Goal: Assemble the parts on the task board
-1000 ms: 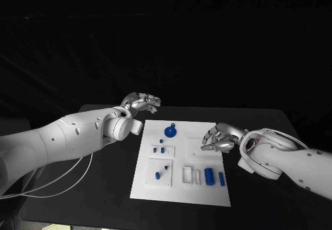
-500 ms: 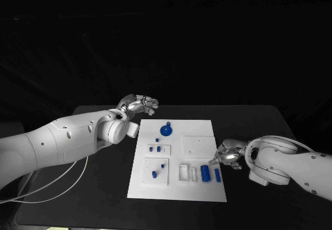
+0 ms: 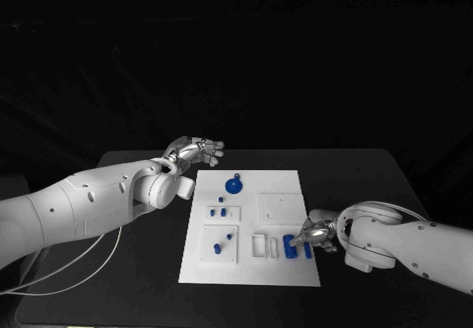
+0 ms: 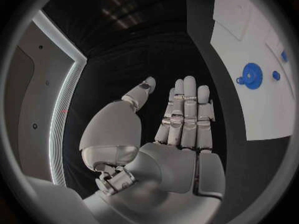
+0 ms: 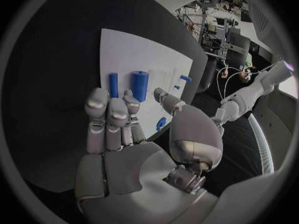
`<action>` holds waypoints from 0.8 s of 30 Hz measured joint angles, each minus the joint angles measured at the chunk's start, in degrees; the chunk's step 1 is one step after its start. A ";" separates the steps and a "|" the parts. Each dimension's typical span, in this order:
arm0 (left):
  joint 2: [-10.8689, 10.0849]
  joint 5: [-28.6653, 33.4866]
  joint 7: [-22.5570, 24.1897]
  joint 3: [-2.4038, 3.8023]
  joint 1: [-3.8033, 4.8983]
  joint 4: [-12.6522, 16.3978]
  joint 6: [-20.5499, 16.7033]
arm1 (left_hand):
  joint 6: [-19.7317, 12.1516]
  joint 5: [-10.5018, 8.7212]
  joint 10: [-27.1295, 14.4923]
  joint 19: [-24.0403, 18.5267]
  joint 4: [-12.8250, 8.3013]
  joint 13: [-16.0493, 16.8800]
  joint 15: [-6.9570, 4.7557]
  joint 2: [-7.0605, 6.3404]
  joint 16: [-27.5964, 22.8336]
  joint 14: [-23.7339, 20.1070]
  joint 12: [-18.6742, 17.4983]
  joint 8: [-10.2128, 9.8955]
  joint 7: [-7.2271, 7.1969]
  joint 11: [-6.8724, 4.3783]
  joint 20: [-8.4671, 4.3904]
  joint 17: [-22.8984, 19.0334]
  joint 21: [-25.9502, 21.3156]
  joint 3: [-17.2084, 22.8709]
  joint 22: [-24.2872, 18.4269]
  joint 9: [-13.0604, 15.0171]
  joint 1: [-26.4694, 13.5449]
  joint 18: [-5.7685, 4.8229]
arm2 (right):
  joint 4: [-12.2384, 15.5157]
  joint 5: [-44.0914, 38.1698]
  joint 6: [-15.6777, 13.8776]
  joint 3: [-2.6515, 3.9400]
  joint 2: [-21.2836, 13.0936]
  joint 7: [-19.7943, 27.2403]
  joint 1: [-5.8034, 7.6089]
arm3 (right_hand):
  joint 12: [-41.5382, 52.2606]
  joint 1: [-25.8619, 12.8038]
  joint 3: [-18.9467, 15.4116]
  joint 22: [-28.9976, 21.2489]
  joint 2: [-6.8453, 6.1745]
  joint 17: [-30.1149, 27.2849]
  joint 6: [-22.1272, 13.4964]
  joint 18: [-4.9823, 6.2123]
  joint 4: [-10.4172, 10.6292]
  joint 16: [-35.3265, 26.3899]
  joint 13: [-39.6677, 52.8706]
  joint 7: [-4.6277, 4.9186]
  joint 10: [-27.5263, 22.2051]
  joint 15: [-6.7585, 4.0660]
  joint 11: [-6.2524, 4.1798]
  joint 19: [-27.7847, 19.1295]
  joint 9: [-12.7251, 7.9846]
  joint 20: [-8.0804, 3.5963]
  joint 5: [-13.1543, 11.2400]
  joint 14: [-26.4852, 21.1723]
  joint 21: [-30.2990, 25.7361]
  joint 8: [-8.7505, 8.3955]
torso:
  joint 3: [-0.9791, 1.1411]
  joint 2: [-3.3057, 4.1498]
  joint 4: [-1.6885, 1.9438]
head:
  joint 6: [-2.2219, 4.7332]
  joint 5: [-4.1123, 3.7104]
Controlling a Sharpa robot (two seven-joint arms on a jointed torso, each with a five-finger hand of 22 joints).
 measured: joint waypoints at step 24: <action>-0.20 0.02 0.31 -0.03 -0.03 0.44 0.96 | -0.53 -0.40 -0.43 -0.20 -0.54 -0.16 0.18 0.44 -1.07 -0.25 -0.22 0.00 0.14 0.38 0.21 0.70 -1.08 -3.37 0.01 -0.31 -2.88 0.63 | -6.40 -0.22 -2.57 -0.07 6.84 -0.02 -2.97 | 0.20 -1.18 0.31 -0.01 0.02 0.27 0.15 -0.70 0.31 -0.01 0.31 -0.13 0.29 0.03 -0.13 0.10 18.85 -0.51 0.00 0.03 0.52 0.16 | -0.07 0.04 -0.03 | -0.66 0.38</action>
